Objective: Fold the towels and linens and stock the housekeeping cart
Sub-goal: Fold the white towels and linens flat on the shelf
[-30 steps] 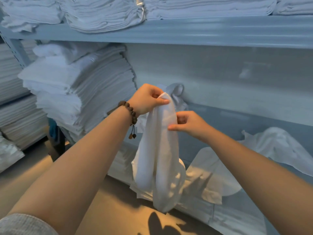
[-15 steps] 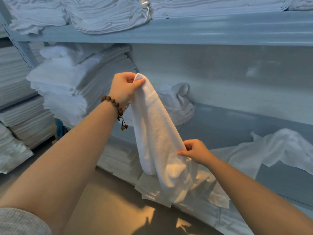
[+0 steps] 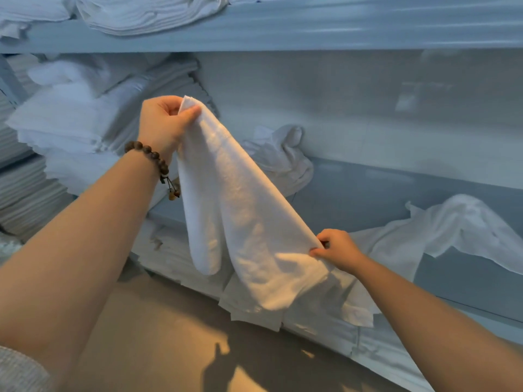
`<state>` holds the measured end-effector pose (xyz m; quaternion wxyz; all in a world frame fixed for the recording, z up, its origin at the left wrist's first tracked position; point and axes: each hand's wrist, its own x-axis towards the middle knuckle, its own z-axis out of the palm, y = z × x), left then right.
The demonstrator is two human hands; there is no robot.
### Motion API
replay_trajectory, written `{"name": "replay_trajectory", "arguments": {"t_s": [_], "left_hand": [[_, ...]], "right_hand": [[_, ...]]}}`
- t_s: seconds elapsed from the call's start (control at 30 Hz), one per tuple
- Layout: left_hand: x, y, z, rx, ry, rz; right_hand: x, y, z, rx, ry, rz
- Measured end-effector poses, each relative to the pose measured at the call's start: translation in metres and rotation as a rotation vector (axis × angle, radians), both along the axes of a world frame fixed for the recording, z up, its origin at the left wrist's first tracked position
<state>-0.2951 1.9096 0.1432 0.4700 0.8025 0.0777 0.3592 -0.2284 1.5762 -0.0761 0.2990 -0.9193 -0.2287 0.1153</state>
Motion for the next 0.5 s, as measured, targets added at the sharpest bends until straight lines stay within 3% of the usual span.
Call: {"name": "replay_trajectory", "arguments": {"t_s": [0.3, 0.5], "left_hand": [[-0.011, 0.041, -0.029, -0.018, 0.014, 0.107], [-0.012, 0.05, -0.05, -0.075, 0.022, 0.137]], "right_hand": [[0.017, -0.033, 0.017, 0.091, -0.082, -0.055], [0.03, -0.05, 0.014, 0.15, -0.038, -0.167]]}}
